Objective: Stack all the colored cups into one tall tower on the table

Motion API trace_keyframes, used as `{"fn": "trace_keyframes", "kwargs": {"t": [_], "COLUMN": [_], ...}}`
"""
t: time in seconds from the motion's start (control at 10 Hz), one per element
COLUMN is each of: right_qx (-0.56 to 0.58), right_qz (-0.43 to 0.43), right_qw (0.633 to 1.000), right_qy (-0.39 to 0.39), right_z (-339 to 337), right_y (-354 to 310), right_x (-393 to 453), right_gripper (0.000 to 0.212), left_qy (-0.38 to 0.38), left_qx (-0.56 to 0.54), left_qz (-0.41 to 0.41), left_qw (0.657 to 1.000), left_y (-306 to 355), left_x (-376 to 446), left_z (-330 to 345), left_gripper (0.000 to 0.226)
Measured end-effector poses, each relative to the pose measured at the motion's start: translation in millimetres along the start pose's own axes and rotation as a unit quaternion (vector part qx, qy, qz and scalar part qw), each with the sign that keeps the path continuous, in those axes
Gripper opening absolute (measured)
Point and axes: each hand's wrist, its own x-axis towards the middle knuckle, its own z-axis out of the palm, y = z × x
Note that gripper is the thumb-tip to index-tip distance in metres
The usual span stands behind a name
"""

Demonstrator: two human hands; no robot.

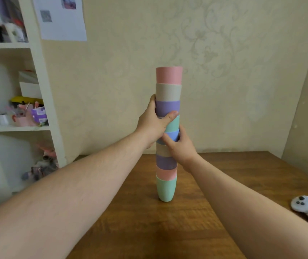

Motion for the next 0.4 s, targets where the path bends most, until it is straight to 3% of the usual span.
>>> {"fn": "trace_keyframes", "kwargs": {"t": [0.2, 0.3, 0.4], "right_qx": [0.002, -0.006, -0.069], "right_qz": [0.001, 0.002, 0.019], "right_qw": [0.999, 0.999, 0.997], "right_qy": [-0.032, -0.045, -0.004], "right_z": [-3, -16, -36], "right_y": [-10, -26, -47], "right_x": [-2, -5, -9], "right_gripper": [0.051, 0.05, 0.082], "left_qy": [-0.044, -0.039, -0.02], "left_qx": [0.042, 0.07, 0.082], "left_qz": [-0.019, -0.039, -0.025], "left_qw": [0.998, 0.996, 0.996], "left_y": [-12, -9, 2], "left_x": [-21, -29, -37], "left_z": [-12, -25, -38], "left_gripper": [0.076, 0.094, 0.092]}}
